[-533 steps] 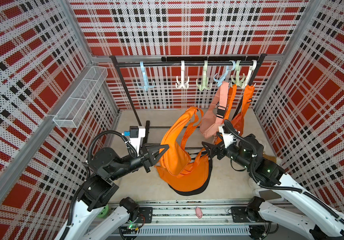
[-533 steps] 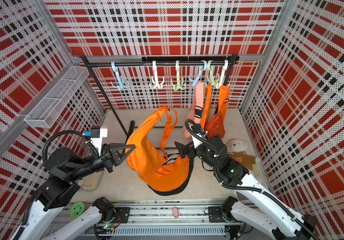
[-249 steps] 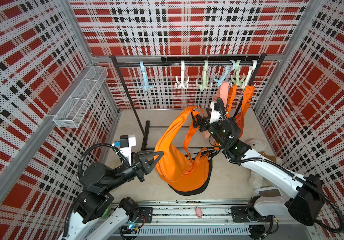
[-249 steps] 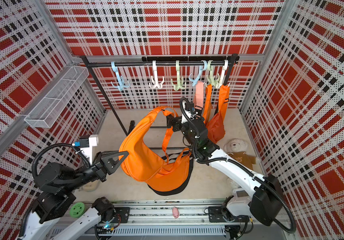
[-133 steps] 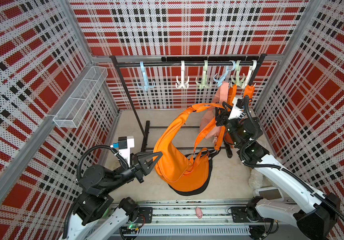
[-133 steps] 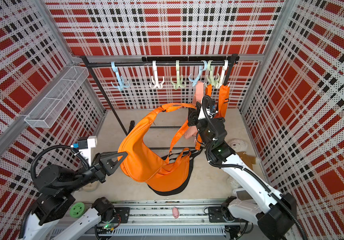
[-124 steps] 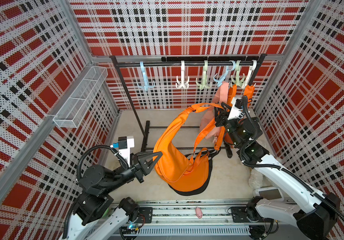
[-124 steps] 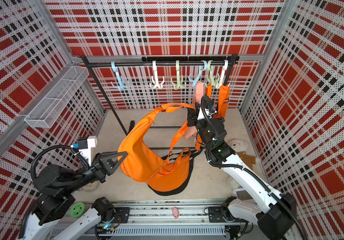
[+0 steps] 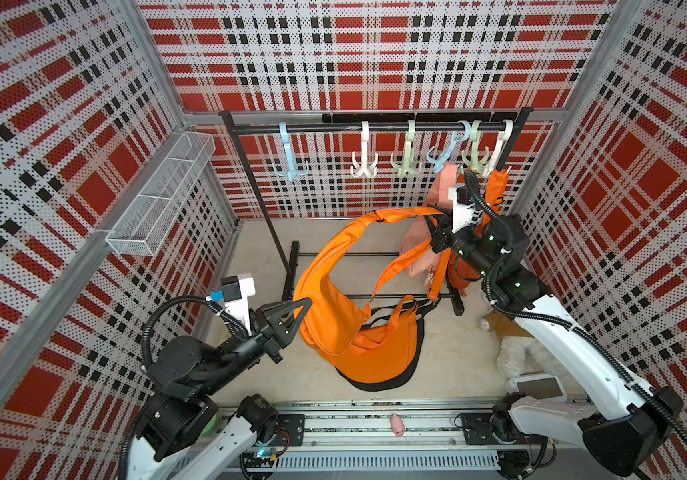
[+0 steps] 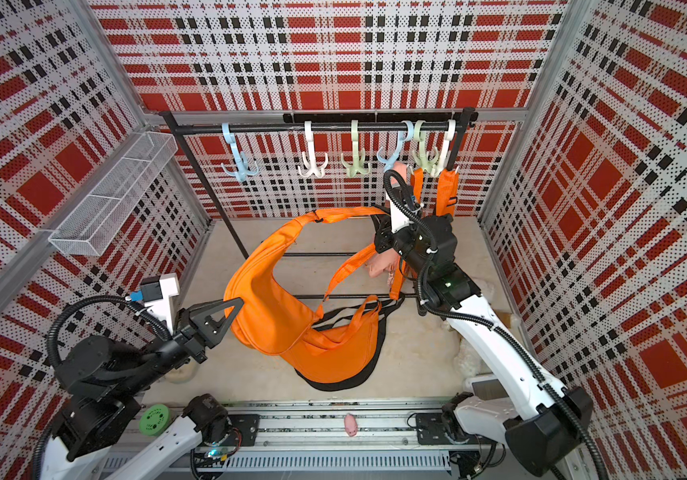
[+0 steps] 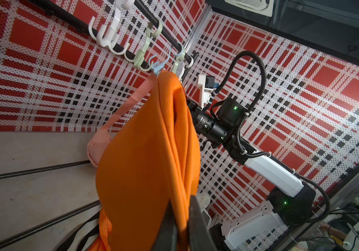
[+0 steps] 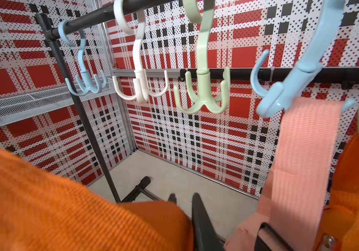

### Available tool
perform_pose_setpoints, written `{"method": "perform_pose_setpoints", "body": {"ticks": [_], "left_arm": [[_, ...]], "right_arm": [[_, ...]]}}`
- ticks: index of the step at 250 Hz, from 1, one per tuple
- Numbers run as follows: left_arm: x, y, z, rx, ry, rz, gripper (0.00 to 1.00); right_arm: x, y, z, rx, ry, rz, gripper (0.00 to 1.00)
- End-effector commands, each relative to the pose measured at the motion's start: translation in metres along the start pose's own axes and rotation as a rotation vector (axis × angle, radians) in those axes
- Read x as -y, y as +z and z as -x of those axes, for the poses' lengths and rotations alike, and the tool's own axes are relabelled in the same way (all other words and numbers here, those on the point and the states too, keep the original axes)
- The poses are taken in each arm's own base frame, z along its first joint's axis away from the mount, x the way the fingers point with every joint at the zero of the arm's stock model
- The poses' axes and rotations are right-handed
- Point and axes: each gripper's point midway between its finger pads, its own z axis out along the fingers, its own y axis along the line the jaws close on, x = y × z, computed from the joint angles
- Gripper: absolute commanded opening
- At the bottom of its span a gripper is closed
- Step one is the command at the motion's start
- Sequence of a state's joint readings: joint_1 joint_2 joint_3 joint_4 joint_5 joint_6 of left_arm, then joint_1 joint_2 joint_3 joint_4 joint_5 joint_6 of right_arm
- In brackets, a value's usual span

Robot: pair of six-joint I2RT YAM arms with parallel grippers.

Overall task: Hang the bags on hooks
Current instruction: Hang the bag on the hook.

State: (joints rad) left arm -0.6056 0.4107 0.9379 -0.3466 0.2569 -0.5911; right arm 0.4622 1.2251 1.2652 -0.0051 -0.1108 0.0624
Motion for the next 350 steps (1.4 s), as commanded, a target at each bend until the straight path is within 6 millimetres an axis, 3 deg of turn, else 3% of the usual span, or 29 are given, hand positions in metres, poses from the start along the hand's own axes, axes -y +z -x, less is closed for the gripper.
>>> {"method": "perform_pose_setpoints", "body": {"ticks": [1, 38, 61, 82, 137, 204, 262, 350], "left_arm": [[0.005, -0.008, 0.029, 0.099, 0.05, 0.034, 0.0], [0.005, 0.0, 0.038, 0.115, 0.051, 0.045, 0.0], [0.005, 0.008, 0.043, 0.128, 0.048, 0.037, 0.0], [0.005, 0.023, 0.044, 0.112, 0.042, 0.023, 0.0], [0.007, 0.056, 0.04, 0.1, 0.016, -0.021, 0.0], [0.028, 0.09, 0.026, 0.048, 0.095, -0.045, 0.0], [0.032, 0.09, 0.037, 0.092, 0.114, -0.037, 0.0], [0.021, 0.092, 0.051, 0.139, 0.128, 0.034, 0.0]], "right_arm": [[-0.004, 0.002, -0.003, -0.053, -0.01, 0.065, 0.15], [-0.015, 0.009, 0.004, -0.071, -0.022, 0.132, 0.15], [-0.022, 0.017, 0.008, -0.095, -0.016, 0.183, 0.0], [-0.023, 0.029, 0.014, -0.118, -0.011, 0.194, 0.0], [-0.009, 0.055, 0.03, -0.121, 0.019, 0.124, 0.0], [0.001, 0.077, 0.036, -0.121, 0.039, 0.078, 0.0], [0.005, 0.087, 0.032, -0.136, 0.036, 0.063, 0.0], [0.007, 0.089, 0.034, -0.127, 0.044, 0.051, 0.0]]}}
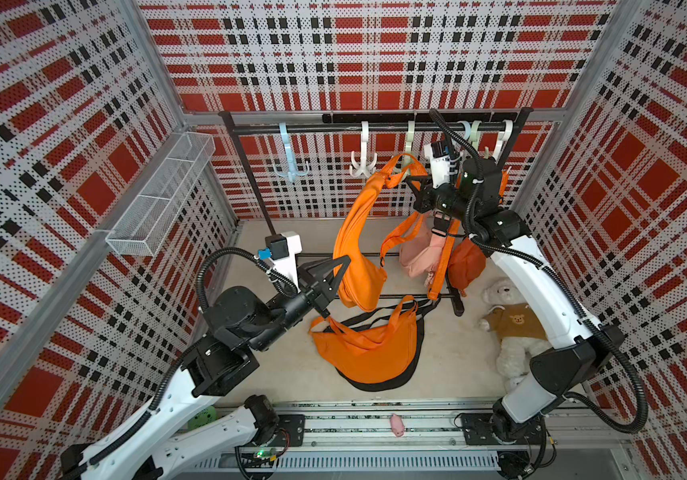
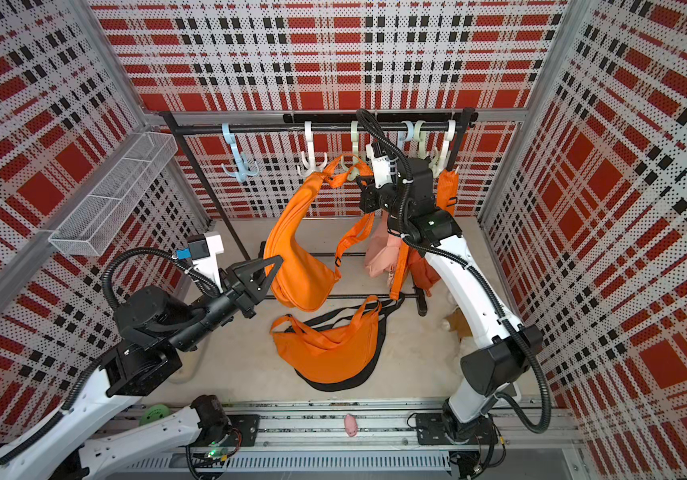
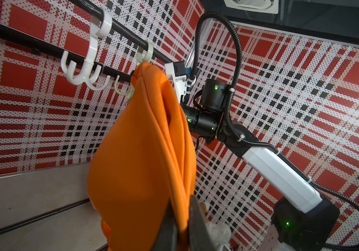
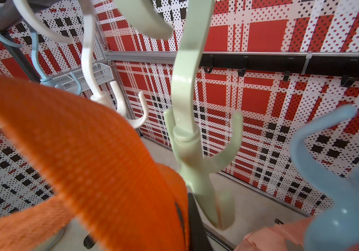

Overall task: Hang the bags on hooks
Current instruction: Hang the bag on the hook.

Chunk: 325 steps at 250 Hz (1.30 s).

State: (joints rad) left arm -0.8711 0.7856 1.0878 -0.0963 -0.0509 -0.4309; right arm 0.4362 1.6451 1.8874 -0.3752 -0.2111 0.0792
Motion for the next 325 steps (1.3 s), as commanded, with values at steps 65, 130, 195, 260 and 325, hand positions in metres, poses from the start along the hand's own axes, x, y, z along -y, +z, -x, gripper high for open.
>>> {"method": "perform_pose_setpoints", "body": {"ticks": [65, 130, 195, 260, 325], "left_arm": [[-0.007, 0.013, 0.028, 0.081, 0.006, 0.059, 0.0], [-0.016, 0.03, 0.006, 0.013, -0.01, 0.086, 0.0], [-0.025, 0.035, -0.016, -0.032, -0.047, 0.108, 0.0], [-0.031, 0.038, -0.044, -0.094, -0.09, 0.114, 0.0], [-0.044, 0.034, -0.074, -0.149, -0.123, 0.144, 0.0]], "right_arm": [[0.002, 0.005, 0.01, 0.016, -0.007, -0.017, 0.0], [0.0, 0.011, -0.002, -0.028, -0.02, -0.032, 0.0], [-0.004, 0.016, -0.018, -0.095, -0.033, 0.002, 0.0], [-0.004, 0.011, -0.034, -0.143, -0.046, 0.003, 0.0], [-0.001, 0.005, -0.047, -0.176, -0.058, -0.012, 0.0]]}}
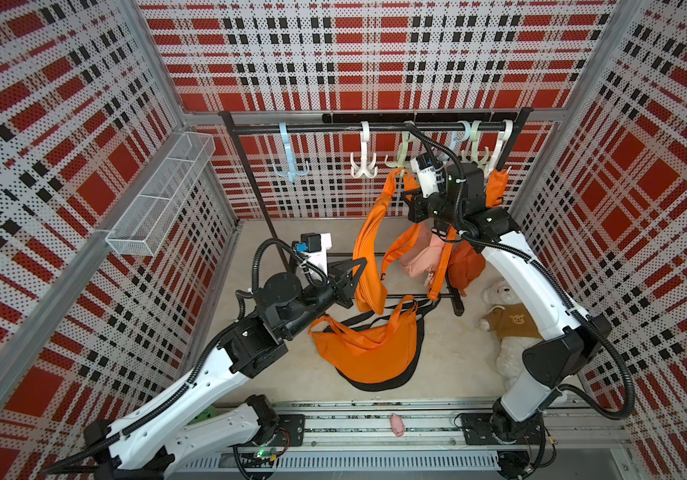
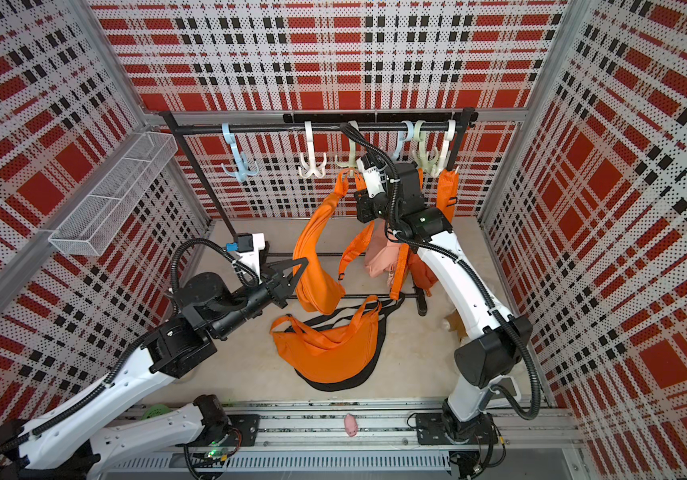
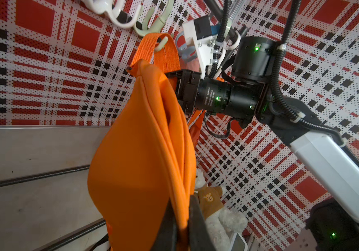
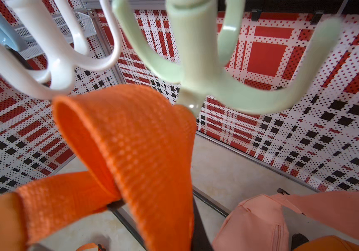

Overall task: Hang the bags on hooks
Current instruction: Hang the bag on the hook.

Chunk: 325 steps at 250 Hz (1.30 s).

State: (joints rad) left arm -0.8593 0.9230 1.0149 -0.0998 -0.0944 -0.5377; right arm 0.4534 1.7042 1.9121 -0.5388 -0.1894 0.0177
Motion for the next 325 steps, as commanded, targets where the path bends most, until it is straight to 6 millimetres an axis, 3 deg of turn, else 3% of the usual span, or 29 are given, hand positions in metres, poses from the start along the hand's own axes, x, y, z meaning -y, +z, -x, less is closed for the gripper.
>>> {"method": "perform_pose_setpoints", "body": {"ticks": [1, 10, 41, 58, 78, 101, 164, 179, 185, 247, 325], "left_arm": [[-0.001, -0.004, -0.002, 0.01, -0.033, -0.006, 0.0], [-0.003, -0.003, -0.005, 0.004, -0.033, -0.001, 0.0], [-0.005, -0.002, -0.018, -0.032, -0.031, -0.013, 0.0], [-0.002, 0.0, -0.028, -0.066, -0.016, -0.035, 0.29], [-0.003, 0.003, -0.041, -0.11, 0.005, -0.029, 0.51], [-0.007, 0.003, -0.05, -0.131, 0.018, -0.011, 0.68], [-0.007, -0.002, -0.047, -0.12, 0.041, -0.005, 0.79], [-0.009, -0.004, -0.049, -0.123, 0.045, -0.003, 0.8], [-0.009, -0.005, -0.049, -0.124, 0.046, -0.003, 0.8], [-0.02, -0.019, -0.055, -0.106, 0.059, 0.022, 0.82], [-0.053, -0.051, -0.054, -0.029, 0.045, 0.144, 0.83]], "right_arm": [[-0.004, -0.013, 0.005, 0.019, -0.032, -0.001, 0.0], [-0.004, -0.016, 0.005, 0.022, -0.032, -0.002, 0.05], [-0.002, -0.032, 0.009, 0.052, -0.025, -0.031, 0.41], [0.001, -0.044, 0.01, 0.073, -0.024, -0.062, 0.5], [0.004, -0.058, 0.012, 0.089, -0.025, -0.096, 0.65], [0.004, -0.071, 0.013, 0.105, -0.028, -0.106, 0.71], [-0.004, -0.099, 0.014, 0.148, -0.019, -0.092, 0.77], [-0.008, -0.104, 0.011, 0.149, -0.024, -0.08, 0.88], [-0.009, -0.106, 0.009, 0.148, -0.026, -0.081, 1.0], [-0.016, -0.101, -0.029, 0.094, -0.022, -0.058, 1.0], [-0.033, -0.085, -0.073, 0.055, 0.0, -0.006, 1.0]]}}
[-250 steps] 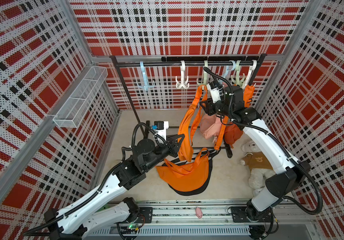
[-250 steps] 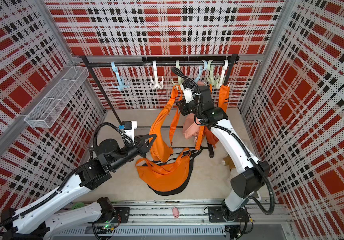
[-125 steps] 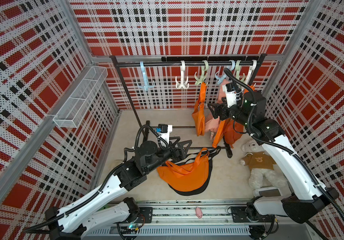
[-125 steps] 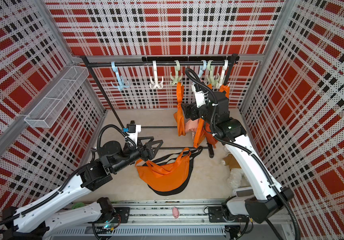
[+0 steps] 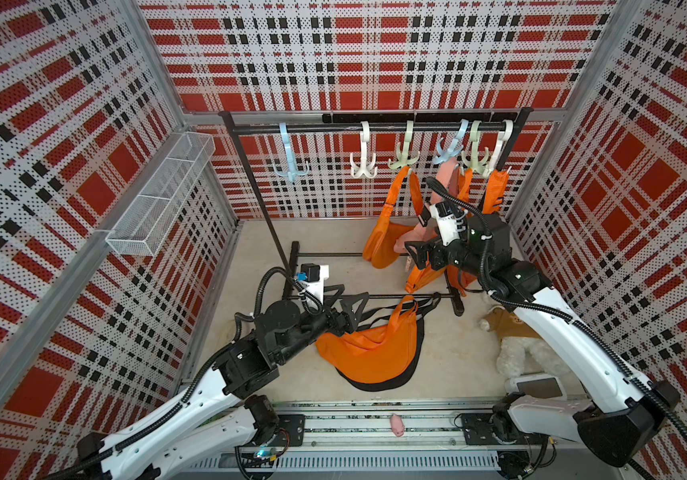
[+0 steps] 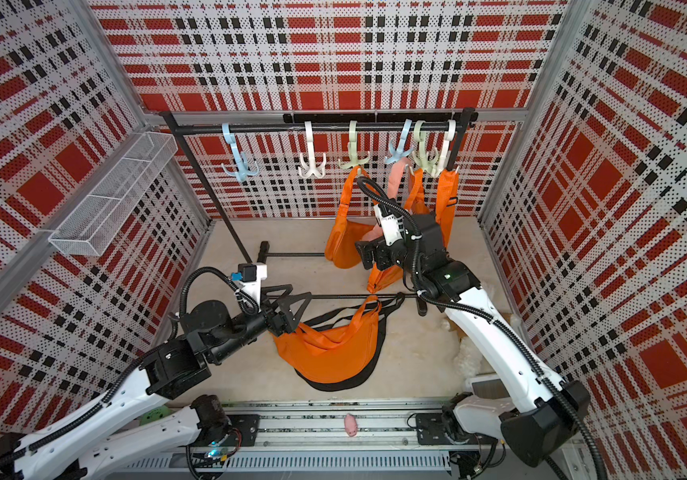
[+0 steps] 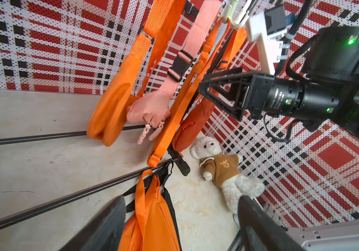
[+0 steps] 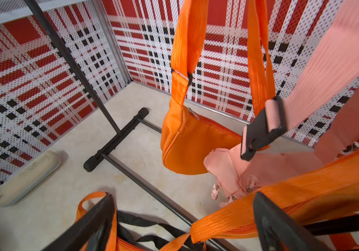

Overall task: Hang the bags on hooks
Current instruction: Hang the bag on the hook, then adjust the clothesline at the center of the board.

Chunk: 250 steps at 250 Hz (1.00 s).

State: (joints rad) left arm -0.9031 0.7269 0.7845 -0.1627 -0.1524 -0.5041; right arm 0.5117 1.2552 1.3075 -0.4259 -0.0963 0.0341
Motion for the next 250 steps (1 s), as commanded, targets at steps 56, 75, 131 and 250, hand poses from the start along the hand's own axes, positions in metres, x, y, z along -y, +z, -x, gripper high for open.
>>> {"method": "perform_pose_setpoints", "body": {"ticks": [56, 75, 131, 250], "left_arm": [[-0.048, -0.051, 0.011, 0.164, -0.068, 0.179, 0.83], [-0.049, -0.061, 0.015, 0.203, -0.079, 0.166, 0.83], [-0.045, -0.063, 0.015, 0.217, -0.092, 0.135, 0.82], [-0.033, -0.062, 0.016, 0.202, -0.014, 0.135, 0.82]], "right_arm": [[-0.031, 0.017, 0.005, 0.092, 0.029, 0.102, 1.0], [-0.041, 0.026, 0.008, 0.113, 0.032, 0.14, 1.0], [-0.018, 0.072, 0.016, 0.182, 0.06, 0.008, 1.0], [0.024, 0.053, 0.021, 0.253, 0.072, -0.199, 0.0]]}}
